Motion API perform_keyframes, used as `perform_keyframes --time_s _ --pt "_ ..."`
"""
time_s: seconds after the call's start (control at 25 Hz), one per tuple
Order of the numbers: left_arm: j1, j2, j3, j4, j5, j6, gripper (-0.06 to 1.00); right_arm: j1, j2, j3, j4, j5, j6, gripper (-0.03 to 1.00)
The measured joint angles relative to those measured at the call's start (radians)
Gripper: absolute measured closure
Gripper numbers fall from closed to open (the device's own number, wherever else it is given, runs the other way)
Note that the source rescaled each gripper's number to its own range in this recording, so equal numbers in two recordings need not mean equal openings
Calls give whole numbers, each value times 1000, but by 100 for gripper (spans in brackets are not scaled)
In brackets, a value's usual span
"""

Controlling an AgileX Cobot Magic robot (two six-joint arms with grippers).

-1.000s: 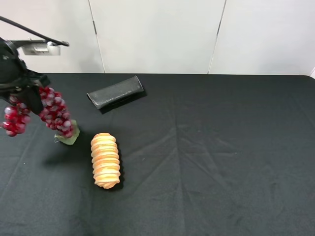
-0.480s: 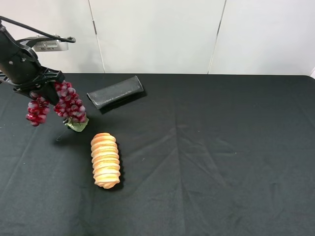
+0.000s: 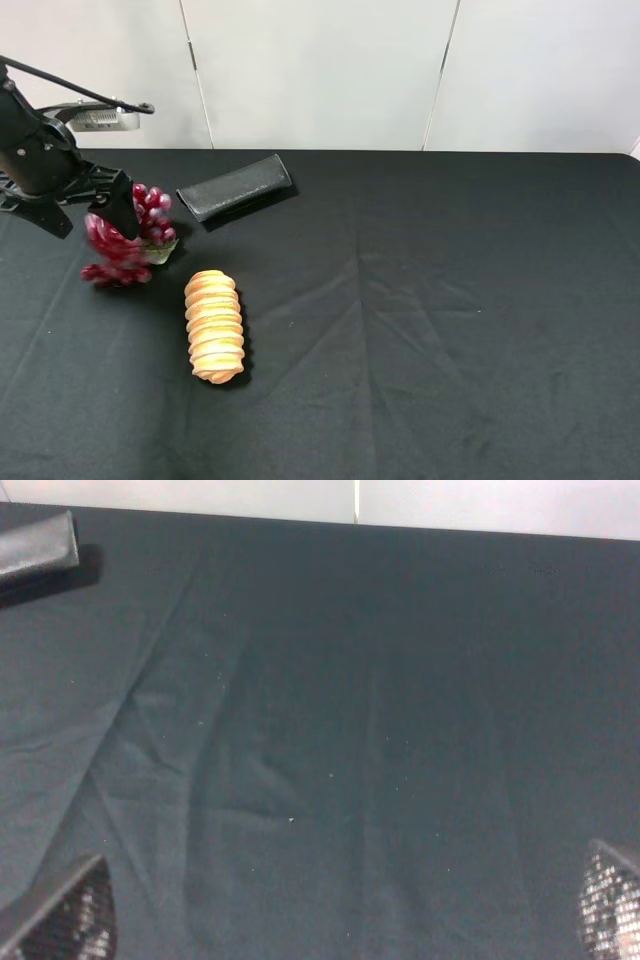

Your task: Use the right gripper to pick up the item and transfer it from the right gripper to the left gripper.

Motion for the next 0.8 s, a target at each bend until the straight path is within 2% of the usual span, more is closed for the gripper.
perform_keyframes --time_s 0.2,0.8 --pt "0 -5 0 1 3 0 -5 0 0 0 0 0 0 -3" --pt "0 -206 -61 17 46 -4 -6 0 0 0 0 0 0 -3"
